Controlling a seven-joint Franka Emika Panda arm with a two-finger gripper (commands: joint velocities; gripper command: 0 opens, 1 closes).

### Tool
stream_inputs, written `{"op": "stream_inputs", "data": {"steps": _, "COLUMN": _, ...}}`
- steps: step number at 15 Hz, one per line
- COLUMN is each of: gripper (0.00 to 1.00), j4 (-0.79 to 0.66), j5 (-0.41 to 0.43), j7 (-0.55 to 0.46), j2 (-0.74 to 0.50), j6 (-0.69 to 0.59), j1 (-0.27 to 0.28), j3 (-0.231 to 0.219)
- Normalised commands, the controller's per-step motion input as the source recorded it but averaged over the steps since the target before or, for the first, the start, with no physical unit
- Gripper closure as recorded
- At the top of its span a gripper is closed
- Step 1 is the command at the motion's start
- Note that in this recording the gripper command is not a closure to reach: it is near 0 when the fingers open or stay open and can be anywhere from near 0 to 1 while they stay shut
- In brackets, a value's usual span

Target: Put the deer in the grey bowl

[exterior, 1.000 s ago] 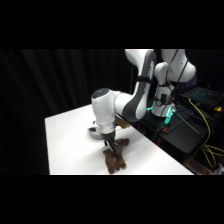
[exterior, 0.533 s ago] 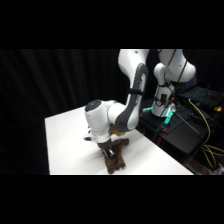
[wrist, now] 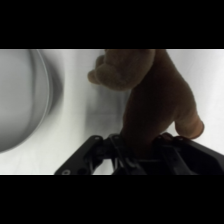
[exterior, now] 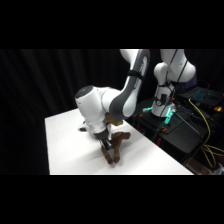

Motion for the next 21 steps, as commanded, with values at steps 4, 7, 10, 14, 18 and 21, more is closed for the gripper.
{"op": "stream_inputs", "data": {"steps": 4, "gripper": 0.59, "j4": -0.07, "j5": -0.027, "j7": -0.07, "j2": -0.55, "j6": -0.4, "j1": -0.086, "j3": -0.082}}
{"op": "stream_inputs", "data": {"steps": 7, "gripper": 0.58, "j4": -0.08, "j5": -0.083, "j7": -0.13, "j2": -0.38, "j6": -0.14, "j1": -0.142, "j3": -0.132}}
{"op": "stream_inputs", "data": {"steps": 10, "gripper": 0.58, "j4": -0.1, "j5": -0.088, "j7": -0.15, "j2": -0.17, "j6": 0.1, "j1": -0.171, "j3": -0.144}}
{"op": "stream_inputs", "data": {"steps": 14, "gripper": 0.58, "j4": -0.1, "j5": 0.043, "j7": -0.09, "j2": 0.07, "j6": 0.39, "j1": -0.147, "j3": -0.083}}
{"op": "stream_inputs", "data": {"steps": 18, "gripper": 0.58, "j4": -0.09, "j5": 0.193, "j7": -0.03, "j2": 0.18, "j6": 0.46, "j1": -0.066, "j3": 0.029}}
{"op": "stream_inputs", "data": {"steps": 21, "gripper": 0.4, "j4": -0.03, "j5": 0.198, "j7": -0.01, "j2": 0.16, "j6": 0.41, "j1": -0.051, "j3": 0.077}}
